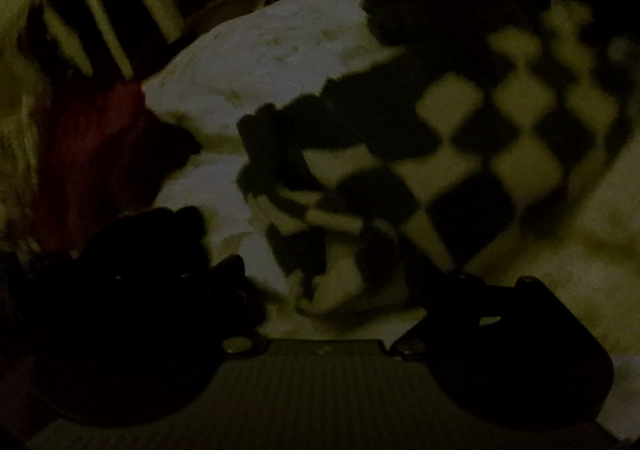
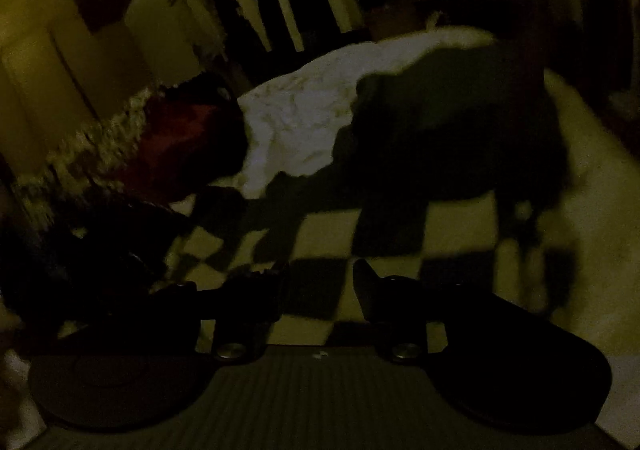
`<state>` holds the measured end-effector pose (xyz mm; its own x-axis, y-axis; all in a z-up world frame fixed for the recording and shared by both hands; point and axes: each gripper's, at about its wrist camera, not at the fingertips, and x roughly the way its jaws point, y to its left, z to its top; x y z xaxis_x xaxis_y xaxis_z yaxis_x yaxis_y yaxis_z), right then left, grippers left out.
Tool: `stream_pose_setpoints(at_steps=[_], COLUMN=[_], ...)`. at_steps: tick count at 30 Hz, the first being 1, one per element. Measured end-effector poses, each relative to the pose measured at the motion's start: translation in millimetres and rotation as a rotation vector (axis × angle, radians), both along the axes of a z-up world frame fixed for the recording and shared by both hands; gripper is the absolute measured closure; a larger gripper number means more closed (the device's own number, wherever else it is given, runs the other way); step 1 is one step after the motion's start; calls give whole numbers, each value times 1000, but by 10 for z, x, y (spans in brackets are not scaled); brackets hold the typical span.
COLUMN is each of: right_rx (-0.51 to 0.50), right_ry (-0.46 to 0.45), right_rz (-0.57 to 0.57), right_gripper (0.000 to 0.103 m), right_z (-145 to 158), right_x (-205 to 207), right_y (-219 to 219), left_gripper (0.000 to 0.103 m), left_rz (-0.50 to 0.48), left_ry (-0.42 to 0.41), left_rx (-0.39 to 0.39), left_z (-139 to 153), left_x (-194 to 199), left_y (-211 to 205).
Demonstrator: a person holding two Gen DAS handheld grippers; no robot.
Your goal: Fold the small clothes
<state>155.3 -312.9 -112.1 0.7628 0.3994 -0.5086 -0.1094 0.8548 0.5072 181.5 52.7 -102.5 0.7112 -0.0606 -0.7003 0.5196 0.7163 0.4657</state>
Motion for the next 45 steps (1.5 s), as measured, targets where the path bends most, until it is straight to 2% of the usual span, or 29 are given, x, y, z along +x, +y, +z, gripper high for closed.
stream_pose_setpoints(at_steps=[2,3,5,7,8,9,10,11,12,14,16,20,23,25,27,30,35,37,38,39,40,41,42,44,45], right_rx=[16,7,5,17,17,17,18,20,22,23,31,36,39,40,38,18,17,24,36,43,40,32,26,28,29], right_ry=[9,15,27,33,32,32,33,35,36,41,41,39,28,24,37,56,82,84,78,64,41,23,6,6,18], right_rz=[-15,-13,-12,-11,-12,-13,-14,-17,-18,-22,-29,-40,-56,-67,-65,-60,-71,-83,-85,-90,-104,-119,-137,-174,-193], right_gripper=[39,39,39,39,39,39,39,38,38,39,39,38,38,37,36,36,38,38,38,37,36,31,24,16,15], right_z=[-59,-81,-119,-144,-141,-147,-157,-163,-172,-197,-211,-200,-159,-151,-176,-240,-362,-365,-347,-315,-267,-224,-175,-138,-135], right_x=[-41,-46,-30,-27,-23,-18,0,11,17,22,7,-18,-34,-25,-3,19,44,34,17,-8,-47,-80,-117,-161,-177], right_y=[17,41,76,72,68,64,68,67,62,53,33,-9,-60,-83,-90,-67,-95,-123,-142,-161,-188,-223,-269,-368,-421], left_gripper=[16,20,20,24,35,56,68,84,92,94,95,97,97,97,93,85,82,69,52,30,19,2,0,0,0], left_rz=[-11,-3,17,36,37,41,53,69,86,106,129,208,299,324,328,316,322,308,296,274,243,211,161,67,33], left_ry=[18,49,87,65,65,83,111,145,159,158,177,247,325,352,345,299,300,274,244,204,147,101,58,26,20], left_rx=[9,-32,-106,-109,-104,-114,-137,-165,-180,-222,-301,-405,-490,-488,-488,-393,-343,-361,-368,-366,-360,-350,-337,-306,-293], left_z=[-75,-82,-93,-118,-140,-157,-191,-209,-219,-182,-77,84,-20,-146,-183,-203,-263,-110,11,124,260,362,454,535,537], left_x=[3,32,86,124,147,178,241,280,307,302,258,198,252,276,262,246,218,124,44,-26,-125,-220,-317,-432,-479], left_y=[-2,29,84,95,90,92,105,118,129,195,329,700,1018,1085,1065,962,927,887,843,789,698,600,469,180,13])
